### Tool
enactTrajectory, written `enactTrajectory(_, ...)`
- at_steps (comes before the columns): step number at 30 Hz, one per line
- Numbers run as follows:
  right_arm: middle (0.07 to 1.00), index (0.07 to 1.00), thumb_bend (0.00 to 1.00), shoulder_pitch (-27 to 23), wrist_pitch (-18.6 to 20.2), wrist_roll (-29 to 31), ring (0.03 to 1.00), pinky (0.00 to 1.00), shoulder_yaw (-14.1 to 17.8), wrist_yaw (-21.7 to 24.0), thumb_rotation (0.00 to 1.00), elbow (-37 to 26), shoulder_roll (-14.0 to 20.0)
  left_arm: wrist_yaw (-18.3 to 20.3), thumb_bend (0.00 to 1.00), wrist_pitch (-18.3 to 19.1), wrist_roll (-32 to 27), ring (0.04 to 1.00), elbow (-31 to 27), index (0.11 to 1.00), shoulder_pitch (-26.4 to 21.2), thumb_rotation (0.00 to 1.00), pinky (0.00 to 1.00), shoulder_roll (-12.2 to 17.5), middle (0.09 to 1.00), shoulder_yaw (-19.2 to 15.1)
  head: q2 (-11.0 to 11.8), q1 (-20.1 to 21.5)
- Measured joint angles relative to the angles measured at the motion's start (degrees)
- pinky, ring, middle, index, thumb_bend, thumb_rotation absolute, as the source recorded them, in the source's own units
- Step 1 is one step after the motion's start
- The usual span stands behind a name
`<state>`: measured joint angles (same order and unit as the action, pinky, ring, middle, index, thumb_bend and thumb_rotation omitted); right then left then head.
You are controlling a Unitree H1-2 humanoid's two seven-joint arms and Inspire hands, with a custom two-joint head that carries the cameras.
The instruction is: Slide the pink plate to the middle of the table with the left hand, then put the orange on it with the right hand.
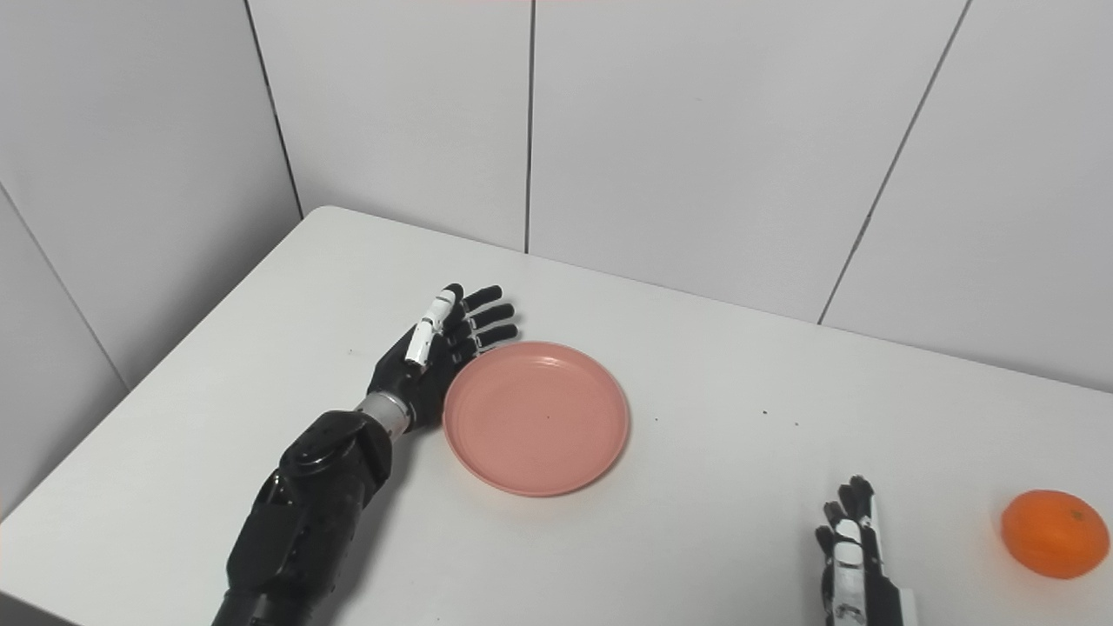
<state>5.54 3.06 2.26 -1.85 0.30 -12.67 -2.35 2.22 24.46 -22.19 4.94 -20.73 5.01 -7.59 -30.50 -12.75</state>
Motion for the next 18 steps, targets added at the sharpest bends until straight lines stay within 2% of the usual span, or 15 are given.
enactTrajectory(12, 0.994, 0.997, 0.24, -0.3, 0.0, -1.0, 0.978, 1.0, 0.0, -0.7, 1.0, 0.1, -0.3, 0.2, 0.36, 0.0, 0.0, 0.798, -0.7, 0.801, 0.3, 1.0, 0.78, -3.9, 0.809, 1.2, -0.6, 1.1)
enactTrajectory(18, 0.991, 0.993, 0.25, -0.3, 0.0, -1.1, 0.976, 0.99, -0.1, -1.2, 1.0, 0.0, -0.6, 0.2, 0.36, 0.4, 0.0, 0.801, -1.7, 0.801, 1.0, 1.0, 0.78, -5.8, 0.811, 2.2, -1.2, 3.2)
